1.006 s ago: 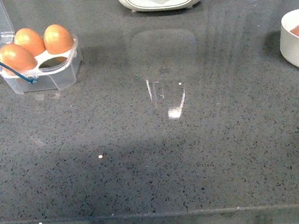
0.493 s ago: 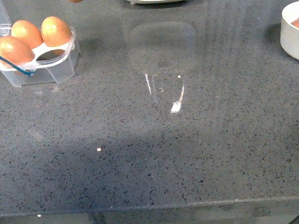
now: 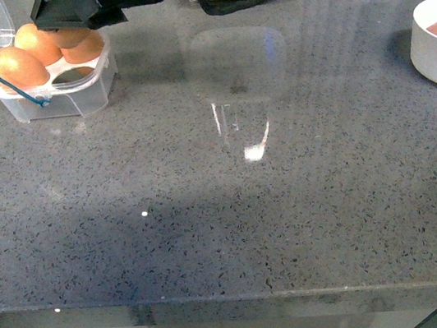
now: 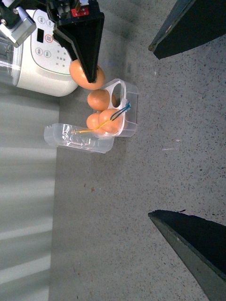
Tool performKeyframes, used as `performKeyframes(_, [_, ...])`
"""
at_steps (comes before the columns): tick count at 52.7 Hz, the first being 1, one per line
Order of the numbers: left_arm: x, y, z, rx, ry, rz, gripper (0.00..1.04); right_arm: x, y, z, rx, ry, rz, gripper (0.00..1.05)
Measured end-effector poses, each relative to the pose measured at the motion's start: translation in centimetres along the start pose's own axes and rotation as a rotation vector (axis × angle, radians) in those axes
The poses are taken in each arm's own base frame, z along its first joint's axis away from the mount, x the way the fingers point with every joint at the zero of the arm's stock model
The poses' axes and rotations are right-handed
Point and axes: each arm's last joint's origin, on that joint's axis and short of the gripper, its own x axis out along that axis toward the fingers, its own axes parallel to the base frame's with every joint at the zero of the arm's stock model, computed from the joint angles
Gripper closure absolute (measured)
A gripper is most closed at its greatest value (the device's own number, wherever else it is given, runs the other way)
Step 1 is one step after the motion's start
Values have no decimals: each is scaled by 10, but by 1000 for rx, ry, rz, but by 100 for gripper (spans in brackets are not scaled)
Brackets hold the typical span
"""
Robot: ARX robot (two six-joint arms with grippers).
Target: Put egg into box
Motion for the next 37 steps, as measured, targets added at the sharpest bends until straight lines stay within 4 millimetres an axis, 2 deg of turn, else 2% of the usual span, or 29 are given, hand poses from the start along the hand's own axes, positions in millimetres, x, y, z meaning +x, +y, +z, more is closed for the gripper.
performKeyframes(37, [0,0,0,0,0,0,7,14,3,-12,6,34,-5,60])
